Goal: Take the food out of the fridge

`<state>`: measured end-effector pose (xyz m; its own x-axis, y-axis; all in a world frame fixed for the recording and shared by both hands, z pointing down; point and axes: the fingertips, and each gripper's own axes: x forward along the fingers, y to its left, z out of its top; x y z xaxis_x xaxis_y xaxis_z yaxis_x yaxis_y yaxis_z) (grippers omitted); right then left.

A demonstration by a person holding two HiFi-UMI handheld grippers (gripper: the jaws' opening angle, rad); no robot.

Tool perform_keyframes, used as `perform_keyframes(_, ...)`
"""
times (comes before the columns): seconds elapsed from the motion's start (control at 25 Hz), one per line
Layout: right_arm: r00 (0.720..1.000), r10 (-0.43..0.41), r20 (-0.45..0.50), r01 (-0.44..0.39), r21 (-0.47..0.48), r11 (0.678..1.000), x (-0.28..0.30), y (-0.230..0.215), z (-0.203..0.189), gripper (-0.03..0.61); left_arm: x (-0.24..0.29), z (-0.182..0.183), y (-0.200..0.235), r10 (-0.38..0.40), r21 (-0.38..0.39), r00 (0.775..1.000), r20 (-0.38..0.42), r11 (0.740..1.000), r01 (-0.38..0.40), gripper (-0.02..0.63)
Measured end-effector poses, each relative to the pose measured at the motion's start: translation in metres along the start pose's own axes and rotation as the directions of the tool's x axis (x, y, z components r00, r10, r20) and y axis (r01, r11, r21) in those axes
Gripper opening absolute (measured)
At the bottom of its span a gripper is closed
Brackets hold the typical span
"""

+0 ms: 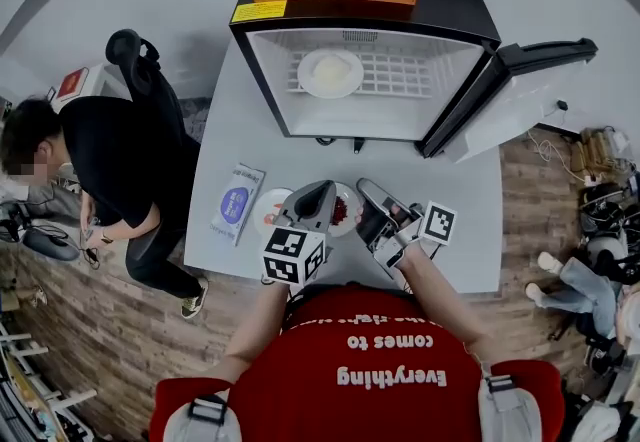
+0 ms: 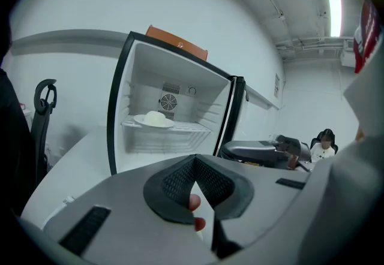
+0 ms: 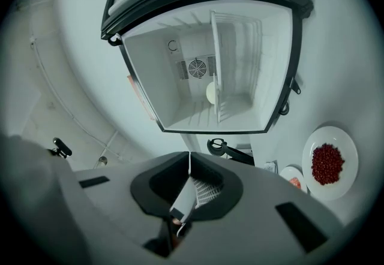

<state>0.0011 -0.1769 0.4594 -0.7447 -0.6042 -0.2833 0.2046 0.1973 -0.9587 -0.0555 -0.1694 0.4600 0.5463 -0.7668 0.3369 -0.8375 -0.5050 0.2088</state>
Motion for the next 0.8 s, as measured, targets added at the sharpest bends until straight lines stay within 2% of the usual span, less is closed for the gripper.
perform_keyframes(0.2, 0.999, -0.042, 0.027, 0.042, 0.024, 0.999, 0.004, -0.020, 0.022, 0.015, 0.019, 0.006, 0.011, -0.008, -0.022, 1.000, -0.013, 1.000, 0.008, 0.006)
perform_keyframes(0.36, 0.995, -0.051, 0.086, 0.047, 0.040, 0.998, 0.010, -0.032, 0.051, 0.017, 0.034, 0.007, 0.019, -0.015, -0.022, 0.999, -0.035, 1.000, 0.014, 0.006)
perform_keyframes(0.56, 0.985, -0.169, 0.048, 0.174, -0.158, 0.972, 0.049, -0.039, 0.096, 0.028, 0.038, 0.002, 0.027, -0.021, -0.034, 0.998, -0.067, 0.999, 0.019, 0.006)
perform_keyframes(0.68, 0.980, -0.190, 0.056, 0.197, -0.182, 0.963, 0.077, -0.039, 0.117, 0.093, 0.040, -0.004, 0.032, -0.014, -0.046, 0.997, -0.074, 0.999, 0.011, 0.006)
perform_keyframes(0.8, 0.968, -0.240, 0.073, 0.249, -0.181, 0.951, 0.095, -0.048, 0.130, 0.112, 0.042, -0.006, 0.039, -0.007, -0.063, 0.998, -0.065, 0.998, 0.002, 0.006)
